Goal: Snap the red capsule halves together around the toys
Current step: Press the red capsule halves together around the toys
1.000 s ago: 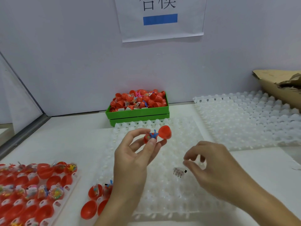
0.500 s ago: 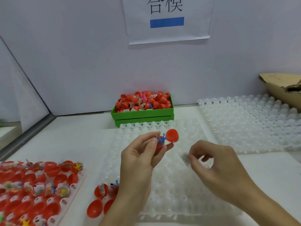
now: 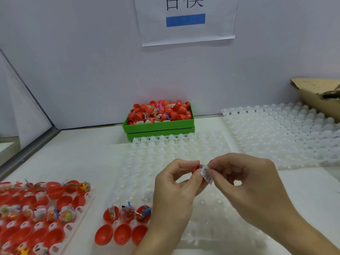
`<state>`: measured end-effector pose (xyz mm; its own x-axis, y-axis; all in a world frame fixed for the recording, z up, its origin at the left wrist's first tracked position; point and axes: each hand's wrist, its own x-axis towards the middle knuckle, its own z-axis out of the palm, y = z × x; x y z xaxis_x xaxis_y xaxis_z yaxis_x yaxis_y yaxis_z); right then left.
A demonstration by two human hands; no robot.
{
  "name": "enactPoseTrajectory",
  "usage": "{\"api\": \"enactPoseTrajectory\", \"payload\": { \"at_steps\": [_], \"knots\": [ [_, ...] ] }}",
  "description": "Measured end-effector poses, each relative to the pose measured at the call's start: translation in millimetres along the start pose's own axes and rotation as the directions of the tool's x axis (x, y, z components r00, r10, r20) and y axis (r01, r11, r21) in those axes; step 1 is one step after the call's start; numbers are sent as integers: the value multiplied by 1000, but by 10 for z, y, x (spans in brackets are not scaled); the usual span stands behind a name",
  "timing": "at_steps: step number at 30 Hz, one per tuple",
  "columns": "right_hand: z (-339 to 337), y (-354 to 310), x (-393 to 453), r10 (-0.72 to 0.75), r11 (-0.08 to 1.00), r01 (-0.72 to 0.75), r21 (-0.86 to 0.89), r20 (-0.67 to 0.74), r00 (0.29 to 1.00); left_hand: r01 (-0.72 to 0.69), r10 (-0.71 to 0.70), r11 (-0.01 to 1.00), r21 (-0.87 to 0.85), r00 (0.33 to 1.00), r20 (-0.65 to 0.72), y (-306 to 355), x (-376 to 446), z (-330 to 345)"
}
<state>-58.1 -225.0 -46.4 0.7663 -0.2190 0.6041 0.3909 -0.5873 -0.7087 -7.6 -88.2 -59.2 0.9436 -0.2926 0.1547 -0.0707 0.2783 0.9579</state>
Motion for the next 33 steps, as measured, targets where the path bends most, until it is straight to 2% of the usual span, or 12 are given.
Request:
{"api": "enactPoseTrajectory", "payload": {
  "at_steps": [6,10,17,24,33],
  "knots": [
    [19,17,-17,-124,978,121,-169,-6,992,-14,14,999,52,1000,5,-6,-1,-6],
    [47,-8,-41,-173,966,172,-193,12,985,-4,4,998,55,1000,17,-29,-8,-1],
    [51,66,-43,-144,964,145,-221,23,989,49,-48,999,-20,999,20,-48,3,-1],
    [45,92,-46,-165,949,166,-267,25,986,27,-32,997,68,997,67,-69,-20,-6],
    [47,67,-45,-174,939,189,-288,79,982,46,-52,993,108,998,46,-56,-11,-12]
  ]
}}
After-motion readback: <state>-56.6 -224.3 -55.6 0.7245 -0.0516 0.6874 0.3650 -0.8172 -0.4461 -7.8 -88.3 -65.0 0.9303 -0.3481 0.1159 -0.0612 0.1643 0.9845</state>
